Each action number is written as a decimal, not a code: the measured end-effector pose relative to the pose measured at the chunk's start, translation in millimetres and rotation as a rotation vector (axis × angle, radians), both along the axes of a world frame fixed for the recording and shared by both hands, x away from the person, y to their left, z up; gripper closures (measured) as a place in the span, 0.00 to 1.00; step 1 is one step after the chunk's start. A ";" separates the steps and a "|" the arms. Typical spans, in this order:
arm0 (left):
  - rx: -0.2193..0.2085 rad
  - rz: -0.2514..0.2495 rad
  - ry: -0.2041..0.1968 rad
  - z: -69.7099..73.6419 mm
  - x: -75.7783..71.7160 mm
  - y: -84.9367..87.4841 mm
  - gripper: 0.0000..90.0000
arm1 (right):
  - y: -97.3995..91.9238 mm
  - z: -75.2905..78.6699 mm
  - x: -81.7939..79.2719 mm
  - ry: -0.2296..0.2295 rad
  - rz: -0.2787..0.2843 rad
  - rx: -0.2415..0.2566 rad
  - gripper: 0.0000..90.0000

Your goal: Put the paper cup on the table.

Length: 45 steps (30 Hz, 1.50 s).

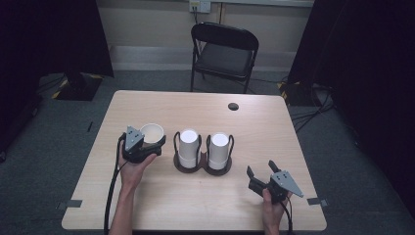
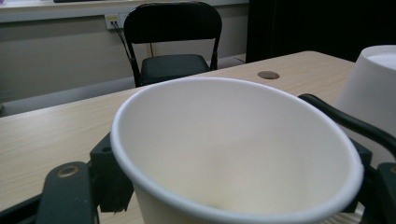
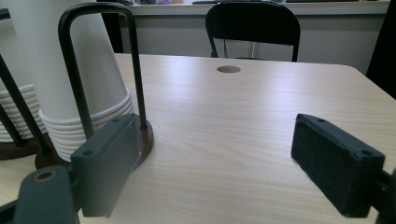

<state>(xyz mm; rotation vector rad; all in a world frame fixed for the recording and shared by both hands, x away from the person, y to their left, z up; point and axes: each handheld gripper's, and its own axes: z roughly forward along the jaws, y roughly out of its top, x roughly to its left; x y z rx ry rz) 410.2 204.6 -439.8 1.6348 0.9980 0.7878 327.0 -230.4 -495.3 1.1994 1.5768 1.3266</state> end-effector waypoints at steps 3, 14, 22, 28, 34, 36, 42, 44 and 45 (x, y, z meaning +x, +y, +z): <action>-0.004 0.013 0.005 -3.6 4.9 1.9 0.25 | 0.0 0.0 -0.3 -0.001 0.000 -0.001 0.16; -0.045 0.013 0.029 -22.0 31.2 5.3 0.23 | 0.0 0.0 0.1 0.000 0.000 0.000 0.16; -0.085 0.042 0.096 -38.6 44.3 11.6 0.22 | -0.2 0.1 0.4 0.004 0.005 -0.001 0.17; -0.081 0.034 0.109 -42.4 44.9 5.9 0.19 | -2.6 0.1 1.1 0.012 0.010 0.021 0.17; -0.061 0.016 0.114 -42.8 43.4 1.4 0.17 | -2.6 0.1 0.8 0.011 0.010 0.022 0.17; -0.044 0.011 0.120 -43.6 43.2 1.0 0.17 | -2.4 0.1 0.7 0.010 0.010 0.022 0.17; -0.022 0.017 0.148 -48.6 42.8 -0.2 0.17 | -2.4 0.1 0.7 0.010 0.011 0.022 0.17; -0.022 0.016 0.140 -49.2 41.8 0.4 0.17 | -2.4 0.1 0.7 0.009 0.011 0.021 0.17; -0.020 0.015 0.130 -49.8 40.3 1.3 0.17 | -2.4 0.1 0.7 0.010 0.010 0.022 0.17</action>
